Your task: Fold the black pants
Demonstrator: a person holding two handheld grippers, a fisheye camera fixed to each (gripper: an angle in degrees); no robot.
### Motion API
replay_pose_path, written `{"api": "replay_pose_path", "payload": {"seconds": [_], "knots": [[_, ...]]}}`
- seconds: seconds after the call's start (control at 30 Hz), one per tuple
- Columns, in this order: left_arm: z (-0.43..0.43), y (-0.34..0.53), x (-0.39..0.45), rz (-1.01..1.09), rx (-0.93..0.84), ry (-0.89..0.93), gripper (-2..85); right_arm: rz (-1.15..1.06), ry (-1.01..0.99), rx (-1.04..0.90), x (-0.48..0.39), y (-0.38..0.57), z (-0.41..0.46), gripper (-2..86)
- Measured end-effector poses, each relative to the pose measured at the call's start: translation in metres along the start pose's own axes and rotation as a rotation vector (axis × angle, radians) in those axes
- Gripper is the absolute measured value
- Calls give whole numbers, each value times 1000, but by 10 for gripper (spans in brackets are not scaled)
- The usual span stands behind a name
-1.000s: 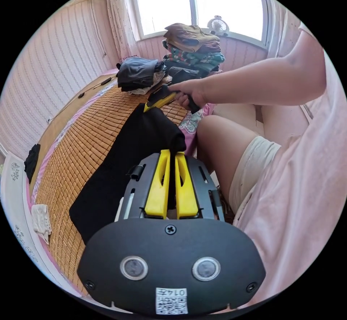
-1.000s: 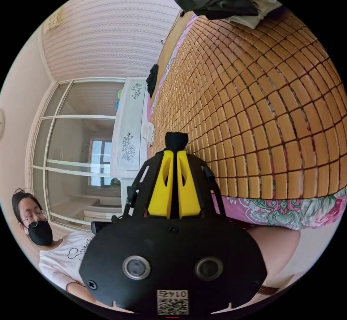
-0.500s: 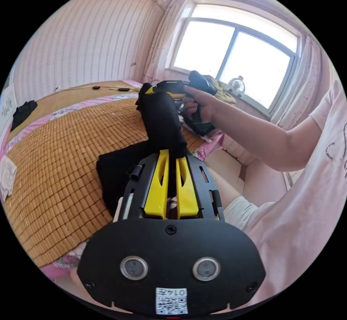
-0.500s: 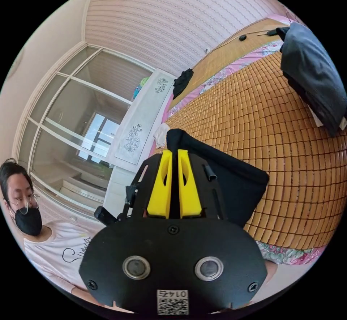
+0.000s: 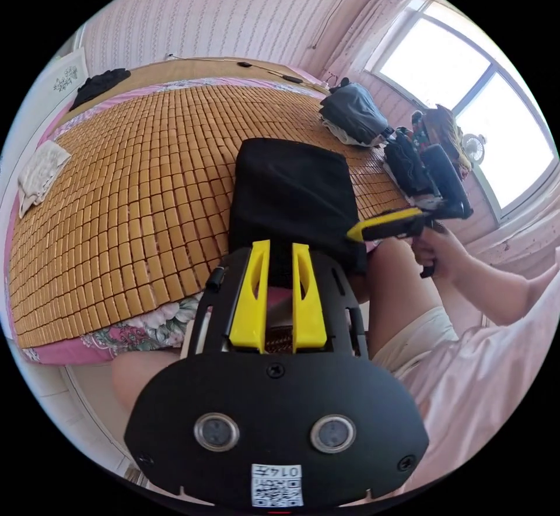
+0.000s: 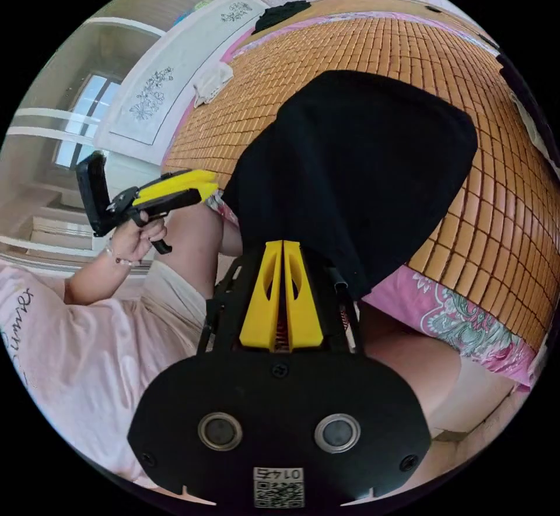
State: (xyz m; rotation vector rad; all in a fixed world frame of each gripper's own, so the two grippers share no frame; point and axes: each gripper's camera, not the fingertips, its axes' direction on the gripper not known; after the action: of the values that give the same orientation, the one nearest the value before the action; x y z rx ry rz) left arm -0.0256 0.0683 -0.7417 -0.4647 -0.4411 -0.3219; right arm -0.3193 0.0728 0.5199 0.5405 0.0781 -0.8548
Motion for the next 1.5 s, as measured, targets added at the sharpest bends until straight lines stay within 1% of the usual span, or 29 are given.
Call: {"api": "replay_pose_path", "payload": {"seconds": [0.07,0.13,0.17,0.23,0.27,0.3,0.33,0.4,0.47,0.5,0.53,0.6,0.67,0.73,0.77,0.8,0.87,1.0,1.07,1.1,1.17,1.23,1.33,1.4,1.47,1.5], "knots": [[30,-19,0,21,-26,-44,69,-7,78,-47,-9,3,25,0],[55,-28,-5,32,-72,-109,68,3,101,-57,-9,1,34,1],[73,-30,-11,33,-126,-145,67,13,84,-72,-7,-1,36,3],[98,-28,-24,33,-204,-162,64,13,30,-94,-7,-5,30,9],[101,-25,-32,34,-175,-137,62,-15,3,-79,-11,-5,18,16],[101,-24,-35,30,-167,-128,62,-34,-7,-56,-13,-4,10,19],[100,-25,-42,9,-183,-123,61,-42,-7,10,-14,0,-10,31],[92,-28,-50,-8,-181,-116,60,11,9,137,-3,6,-41,59],[73,-32,-58,22,-96,-125,65,154,29,304,29,16,-69,129],[71,-35,-61,23,-74,-125,69,190,27,328,37,17,-72,142],[69,-43,-69,26,-36,-112,86,255,18,353,52,17,-74,166],[77,-61,-82,13,-7,-76,122,324,-9,376,70,16,-70,177],[101,-88,-100,-9,-9,7,157,400,-57,388,85,14,-58,165],[125,-106,-112,-29,-31,72,166,441,-77,463,88,20,-59,135],[142,-115,-120,-43,-65,104,166,446,-138,481,89,20,-57,112],[151,-119,-123,-46,-94,111,164,449,-151,489,88,20,-56,112],[181,-130,-135,-70,-203,138,157,446,-114,494,81,17,-53,113],[195,-127,-155,-110,-202,238,122,452,-150,494,78,11,-53,116],[202,-121,-168,-155,-206,325,98,455,-177,464,76,4,-51,92],[202,-119,-171,-163,-203,341,92,449,-191,455,76,2,-50,82],[203,-114,-179,-172,-186,356,70,446,-287,404,78,-9,-45,46],[200,-110,-184,-170,-161,351,50,418,-304,403,73,-19,-51,31],[192,-104,-189,-184,-128,342,40,245,-290,438,48,-46,-84,19],[186,-100,-187,-201,-89,336,37,132,-249,436,32,-68,-111,17],[183,-97,-175,-288,6,382,33,-9,-117,436,12,-96,-157,15],[183,-99,-168,-288,30,392,33,-39,-81,433,9,-102,-170,15]]}}
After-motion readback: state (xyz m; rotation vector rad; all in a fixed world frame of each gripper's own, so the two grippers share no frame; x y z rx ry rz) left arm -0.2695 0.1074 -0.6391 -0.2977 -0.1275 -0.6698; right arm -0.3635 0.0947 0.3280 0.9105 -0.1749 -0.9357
